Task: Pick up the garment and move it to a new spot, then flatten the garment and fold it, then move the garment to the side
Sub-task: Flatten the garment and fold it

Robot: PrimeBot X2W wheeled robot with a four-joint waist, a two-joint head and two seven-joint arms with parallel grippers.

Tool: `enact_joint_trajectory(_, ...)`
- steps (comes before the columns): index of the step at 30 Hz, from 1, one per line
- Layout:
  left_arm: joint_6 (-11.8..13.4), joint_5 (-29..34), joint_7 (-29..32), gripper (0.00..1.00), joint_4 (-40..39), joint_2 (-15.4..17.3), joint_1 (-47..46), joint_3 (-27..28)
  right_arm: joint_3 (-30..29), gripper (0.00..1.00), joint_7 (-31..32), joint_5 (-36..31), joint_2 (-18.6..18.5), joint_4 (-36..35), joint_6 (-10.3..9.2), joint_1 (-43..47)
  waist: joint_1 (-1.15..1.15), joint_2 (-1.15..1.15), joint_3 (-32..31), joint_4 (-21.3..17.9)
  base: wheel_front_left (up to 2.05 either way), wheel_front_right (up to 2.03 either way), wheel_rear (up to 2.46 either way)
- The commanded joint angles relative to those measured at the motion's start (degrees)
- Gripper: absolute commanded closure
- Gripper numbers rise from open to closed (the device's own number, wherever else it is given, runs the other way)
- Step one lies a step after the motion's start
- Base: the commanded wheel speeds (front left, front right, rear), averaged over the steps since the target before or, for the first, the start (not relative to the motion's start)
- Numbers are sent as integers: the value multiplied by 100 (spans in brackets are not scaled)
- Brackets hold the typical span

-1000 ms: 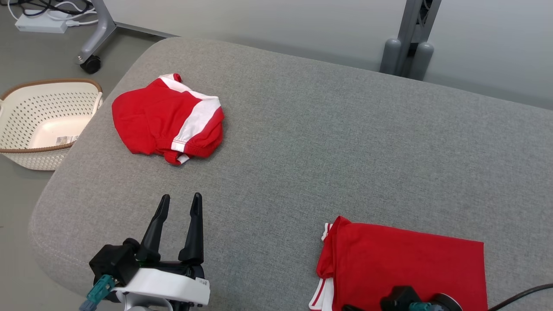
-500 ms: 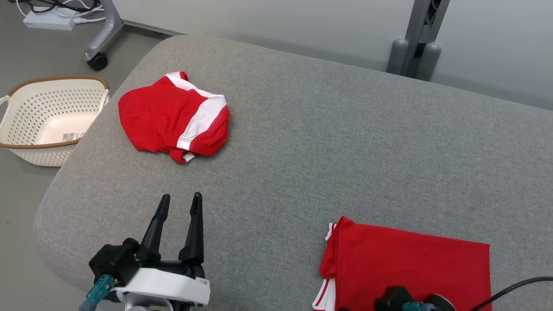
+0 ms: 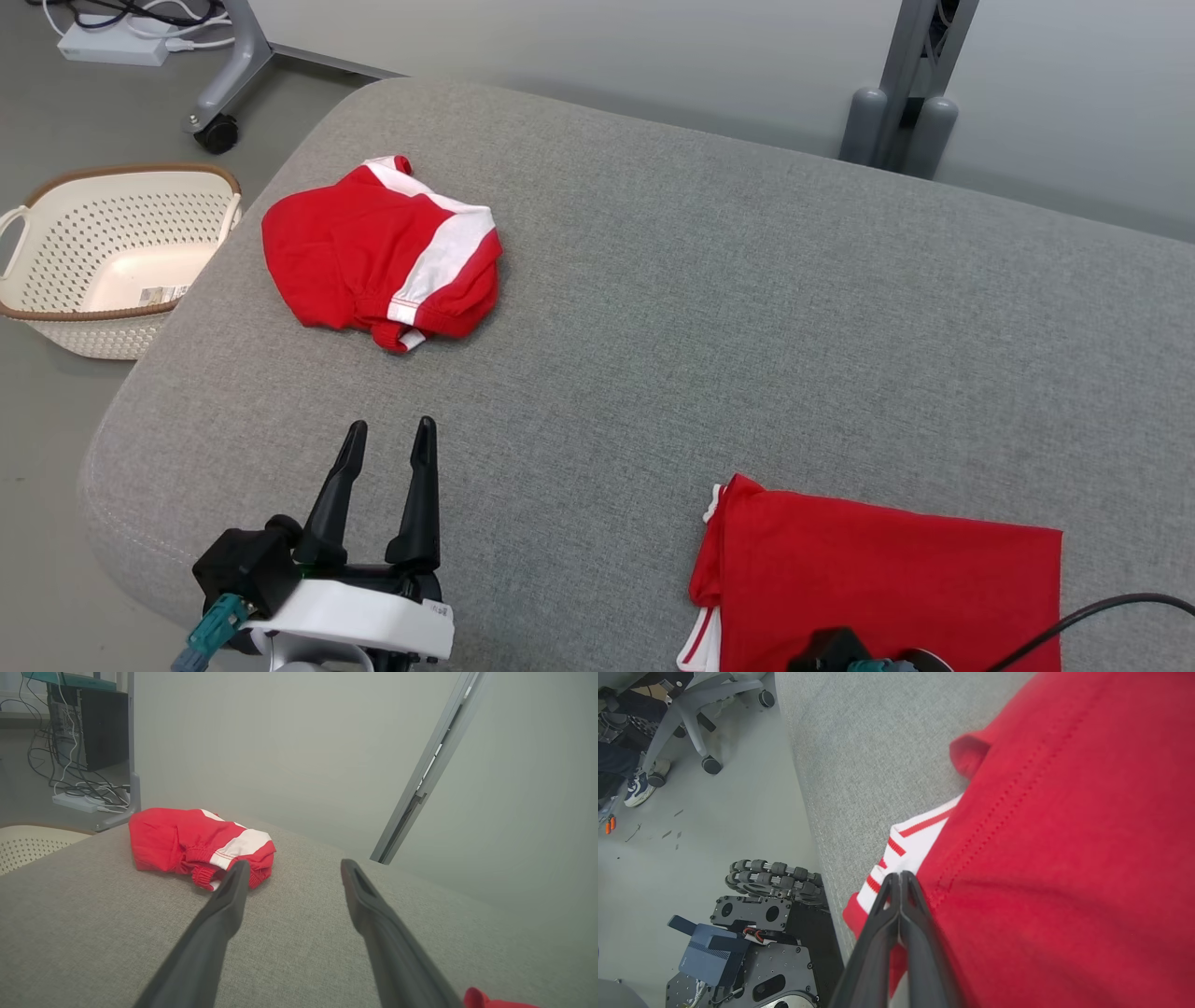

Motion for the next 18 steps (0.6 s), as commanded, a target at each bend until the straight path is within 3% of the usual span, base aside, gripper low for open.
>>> enact_joint_trajectory(1,10,51,-12,0,10,24,-10,22,45,100,-72,71,-2,39,0,-71,0,0,-21,-4,0,0,0)
enact_joint_trajectory(12,-14,76,-12,0,33,24,75,89,116,100,-423,246,46,-16,0,-247,0,0,-139,-81,0,0,0)
enact_joint_trajectory(18,-37,127,-12,0,39,25,83,175,-127,100,-715,315,-28,-287,0,-359,0,0,-250,-279,0,0,0)
